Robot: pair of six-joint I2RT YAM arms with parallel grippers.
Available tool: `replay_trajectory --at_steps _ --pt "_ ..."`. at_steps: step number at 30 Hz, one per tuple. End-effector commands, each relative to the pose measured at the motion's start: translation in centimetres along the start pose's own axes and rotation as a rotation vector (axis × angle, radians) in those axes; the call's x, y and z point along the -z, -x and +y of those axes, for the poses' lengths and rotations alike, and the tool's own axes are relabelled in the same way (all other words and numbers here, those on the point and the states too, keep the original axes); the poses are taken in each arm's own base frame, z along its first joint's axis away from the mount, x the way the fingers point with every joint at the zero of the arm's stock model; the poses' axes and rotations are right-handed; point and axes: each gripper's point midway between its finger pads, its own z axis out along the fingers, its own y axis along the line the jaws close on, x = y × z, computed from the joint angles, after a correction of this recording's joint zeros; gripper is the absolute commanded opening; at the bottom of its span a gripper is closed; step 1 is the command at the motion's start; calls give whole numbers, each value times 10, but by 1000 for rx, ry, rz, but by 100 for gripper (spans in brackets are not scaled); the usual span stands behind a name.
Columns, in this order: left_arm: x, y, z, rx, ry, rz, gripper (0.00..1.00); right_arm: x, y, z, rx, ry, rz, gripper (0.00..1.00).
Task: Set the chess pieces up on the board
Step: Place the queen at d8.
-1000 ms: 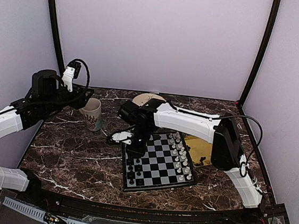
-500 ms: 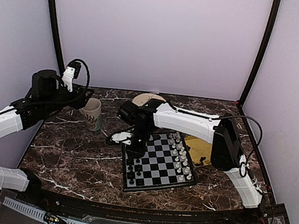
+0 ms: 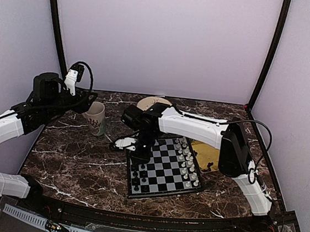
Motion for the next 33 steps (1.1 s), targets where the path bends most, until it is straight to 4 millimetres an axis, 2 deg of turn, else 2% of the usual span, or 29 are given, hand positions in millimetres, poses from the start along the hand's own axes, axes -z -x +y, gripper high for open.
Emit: replay_trajectory --at_steps 1,9,14,15,19,25,33 --pt "2 6 -2 -10 -12 -32 55 -5 -4 9 11 20 30 6" --pt "2 6 -2 -12 -13 -31 55 -7 -5 10 14 21 35 21" --pt "2 5 -2 -12 -12 -29 55 -6 -5 11 16 20 37 25" --pt "2 5 -2 -13 -14 -30 55 -4 -3 11 16 16 31 29" --pt "1 5 -2 -14 -13 -30 55 1 -2 9 18 1 26 32" --pt "0 3 -1 -17 -11 -25 55 28 2 8 36 -49 -5 36" --pt "-5 -3 -3 -27 -18 -5 55 76 -13 4 19 -94 -41 39"
